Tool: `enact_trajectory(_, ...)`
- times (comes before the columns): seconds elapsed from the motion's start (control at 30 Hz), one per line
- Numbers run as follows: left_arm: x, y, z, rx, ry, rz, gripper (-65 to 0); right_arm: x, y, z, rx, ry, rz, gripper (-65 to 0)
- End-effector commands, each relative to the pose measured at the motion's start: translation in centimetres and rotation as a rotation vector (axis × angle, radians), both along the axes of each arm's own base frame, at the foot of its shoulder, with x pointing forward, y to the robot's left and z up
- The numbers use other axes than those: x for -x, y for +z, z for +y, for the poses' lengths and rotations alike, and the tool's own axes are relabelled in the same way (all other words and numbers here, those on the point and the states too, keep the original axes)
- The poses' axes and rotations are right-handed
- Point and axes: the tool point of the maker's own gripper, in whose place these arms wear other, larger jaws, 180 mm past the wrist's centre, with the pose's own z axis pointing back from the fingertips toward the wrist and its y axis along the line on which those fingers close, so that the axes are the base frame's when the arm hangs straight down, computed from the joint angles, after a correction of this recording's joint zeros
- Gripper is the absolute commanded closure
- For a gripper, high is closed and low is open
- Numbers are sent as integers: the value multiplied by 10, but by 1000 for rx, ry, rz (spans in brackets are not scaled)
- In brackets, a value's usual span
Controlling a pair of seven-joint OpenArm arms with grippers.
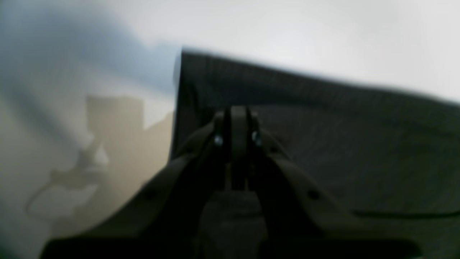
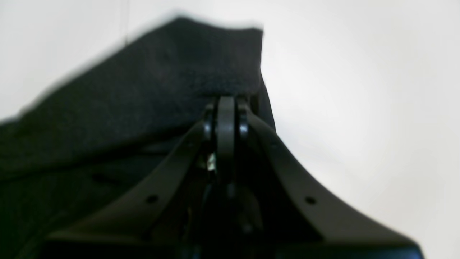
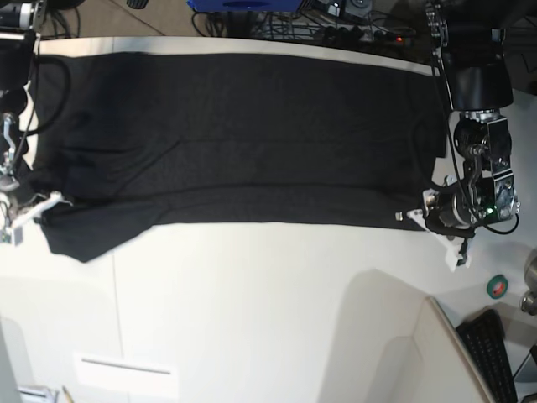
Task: Layout the t-shirt on the table in an organized manner, then fold the t-shirt properly
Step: 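Lay the folded hem along the collar edge with both grippers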
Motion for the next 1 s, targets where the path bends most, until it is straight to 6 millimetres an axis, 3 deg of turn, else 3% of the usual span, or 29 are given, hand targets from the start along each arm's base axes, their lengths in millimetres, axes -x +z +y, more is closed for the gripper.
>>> enact_trajectory(0.0,-15,21,9,-26,2,-64,0,-12,28,-21,33,-28,-79,0)
enact_trajectory(0.17,1,26,6,-48,-21,-58,0,16,33,-25,52,-31,-24,0)
enact_trajectory(0.3,22,31,23,-59,38,-76,0,43,32,-25,63,-39,13,0)
enact_trajectory(0.43,45,25,24,-70,37,-31,0,65,31,-28,74,-51,31,0)
enact_trajectory(0.7,63,40,22,-115,6,-51,0,106,20,-7,69,-16,108,0)
enact_trajectory(0.87,85,33,39,-126,58,-17,0,123,22,7,67,3,114,0)
enact_trajectory(0.97,96,27,40,-127,58,9,0,133,19,8,69,8,133,0)
